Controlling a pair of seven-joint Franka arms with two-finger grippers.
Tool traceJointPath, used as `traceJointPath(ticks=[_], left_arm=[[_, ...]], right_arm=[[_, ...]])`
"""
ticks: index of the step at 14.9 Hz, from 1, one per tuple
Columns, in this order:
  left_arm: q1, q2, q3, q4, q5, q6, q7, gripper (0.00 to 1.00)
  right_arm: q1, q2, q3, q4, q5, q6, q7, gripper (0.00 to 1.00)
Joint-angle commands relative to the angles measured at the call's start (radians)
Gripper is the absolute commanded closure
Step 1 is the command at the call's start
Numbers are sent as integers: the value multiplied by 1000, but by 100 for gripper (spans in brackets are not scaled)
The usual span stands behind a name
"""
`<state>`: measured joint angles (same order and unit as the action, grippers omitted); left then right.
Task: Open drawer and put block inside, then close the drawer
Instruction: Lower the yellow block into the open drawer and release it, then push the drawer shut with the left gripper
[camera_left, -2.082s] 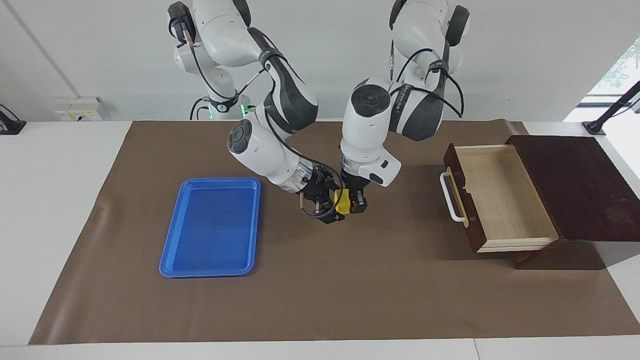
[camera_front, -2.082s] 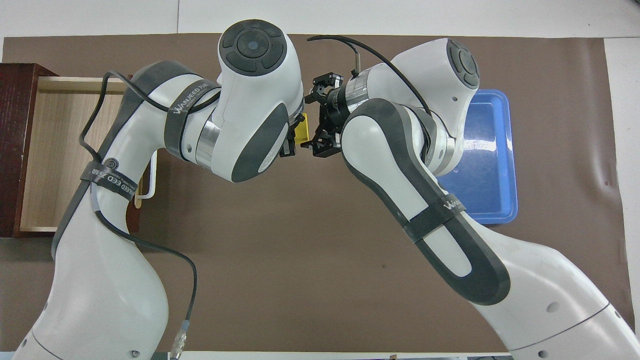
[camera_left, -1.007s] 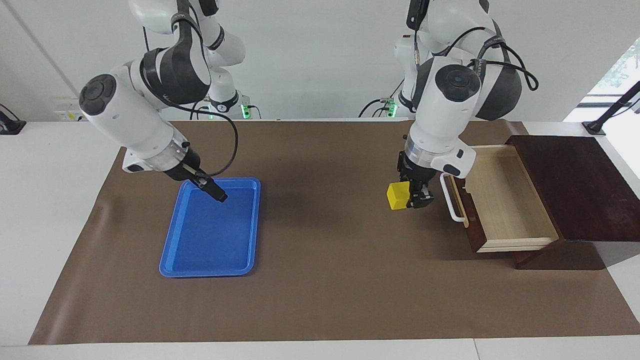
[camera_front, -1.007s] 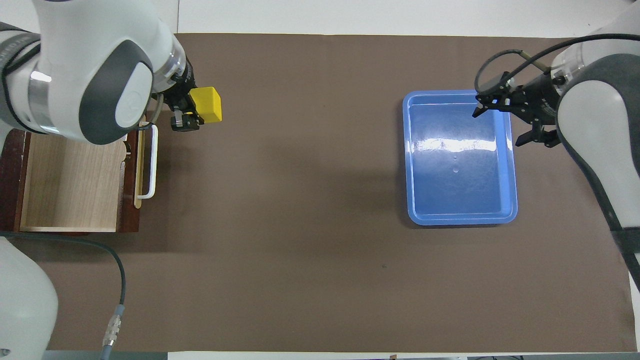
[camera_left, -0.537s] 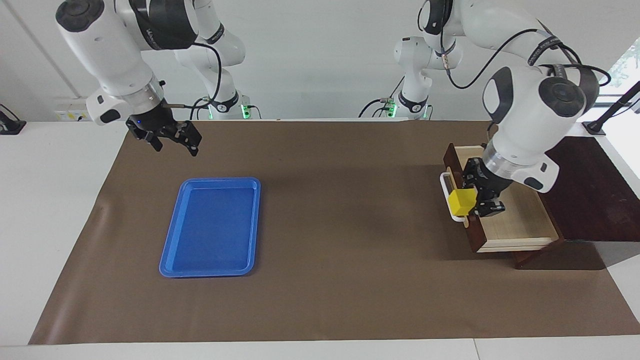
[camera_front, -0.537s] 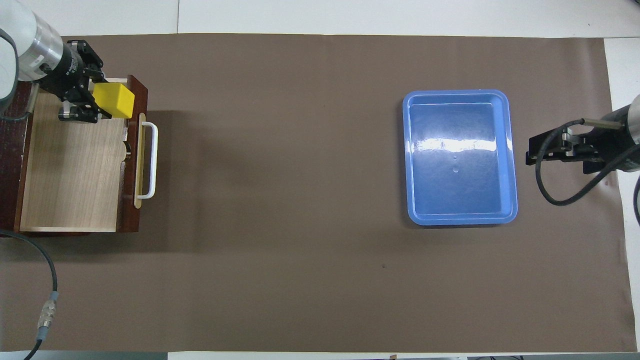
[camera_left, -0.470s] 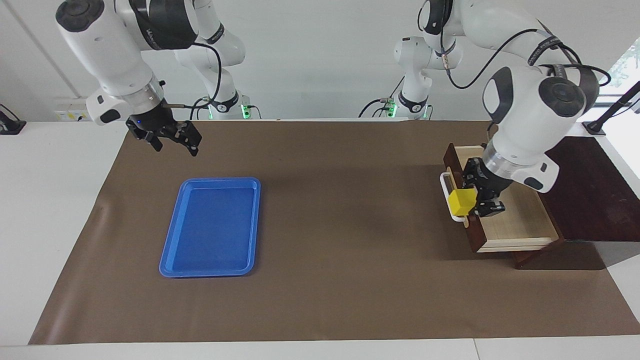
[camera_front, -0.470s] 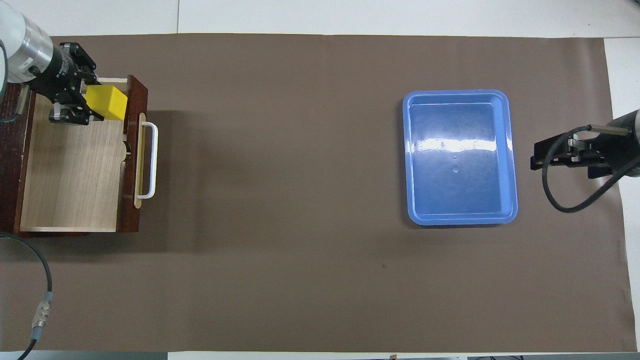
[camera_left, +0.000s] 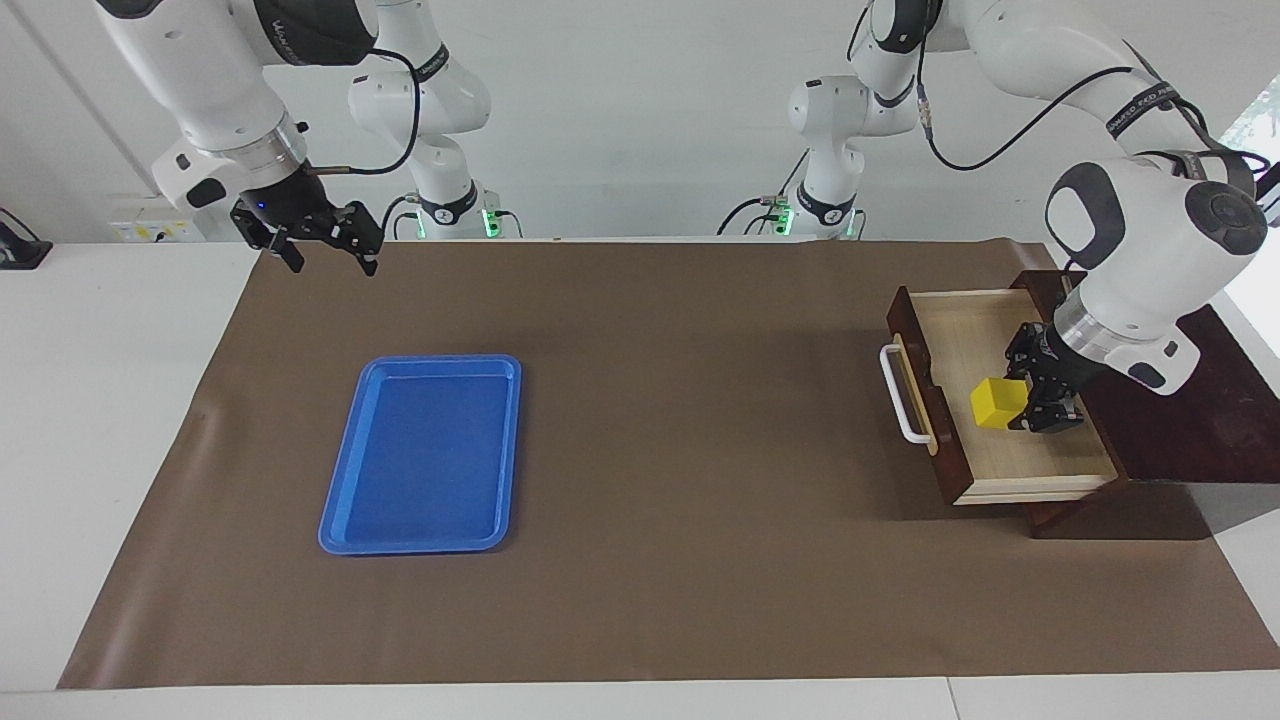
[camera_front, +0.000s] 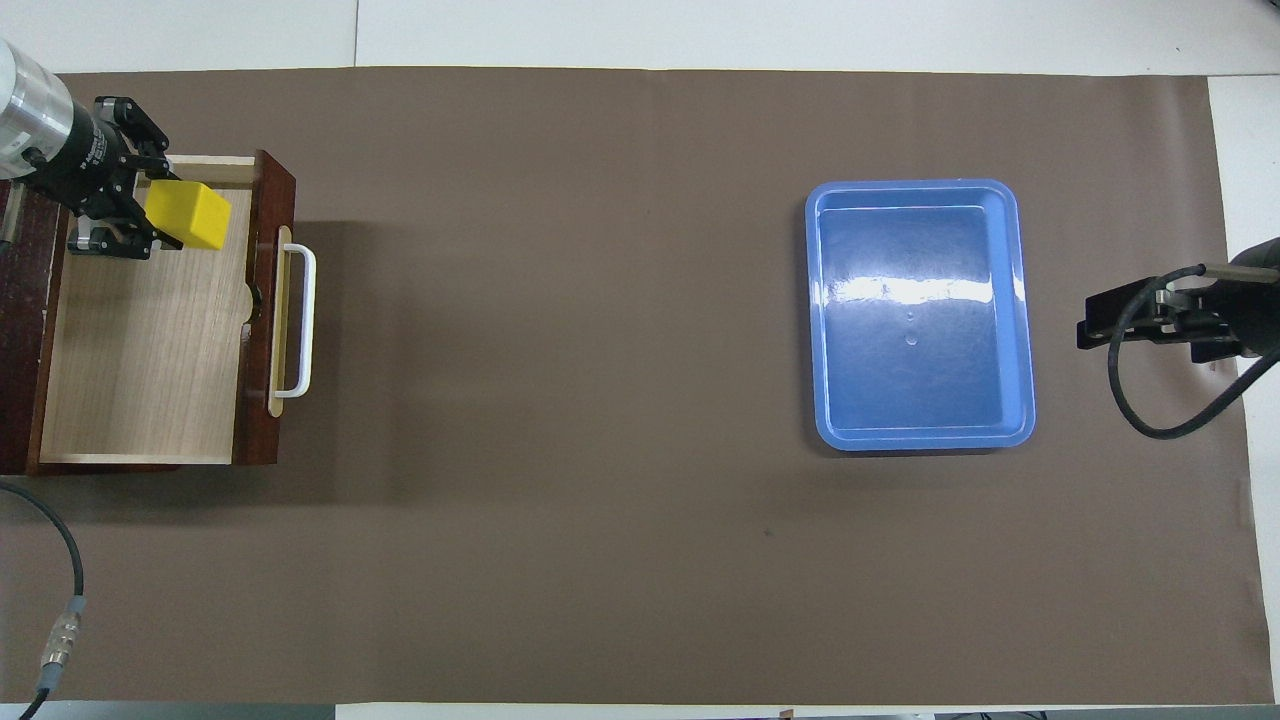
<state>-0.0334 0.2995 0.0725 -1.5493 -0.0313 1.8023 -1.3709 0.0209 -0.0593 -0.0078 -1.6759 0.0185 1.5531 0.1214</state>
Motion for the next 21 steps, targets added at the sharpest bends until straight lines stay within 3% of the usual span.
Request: traceJointPath(ticks=[1, 6, 8, 9, 10, 11, 15, 18, 21], left_arm=[[12, -101, -7, -170, 1, 74, 24, 100], [13, -169, -2, -340, 2, 189, 10, 100], [13, -177, -2, -360, 2, 201, 12, 100], [18, -178, -2, -360, 4, 201, 16, 83], [26, -175, -2, -353, 4, 201, 13, 29], [24, -168, -2, -333, 7, 200, 10, 0], [-37, -152, -13, -194, -5, 111, -64, 0], [-157, -151, -7, -205, -1, 121, -203, 0], [-203, -154, -7, -224, 1, 120, -292, 0]], right_arm=[[-9, 3, 6, 1, -19, 1, -25, 0], [-16, 1, 5, -1, -22, -13, -109, 0], [-16, 1, 5, -1, -22, -14, -115, 0], [-16, -1, 5, -4, -22, -14, -114, 0], [-16, -4, 5, -7, -22, -14, -112, 0], [-16, -5, 6, -10, -22, -16, -111, 0], [-16, -10, 6, -16, -20, -19, -100, 0], [-16, -10, 6, -16, -20, -19, -98, 0], [-16, -10, 6, -16, -20, -19, -98, 0]])
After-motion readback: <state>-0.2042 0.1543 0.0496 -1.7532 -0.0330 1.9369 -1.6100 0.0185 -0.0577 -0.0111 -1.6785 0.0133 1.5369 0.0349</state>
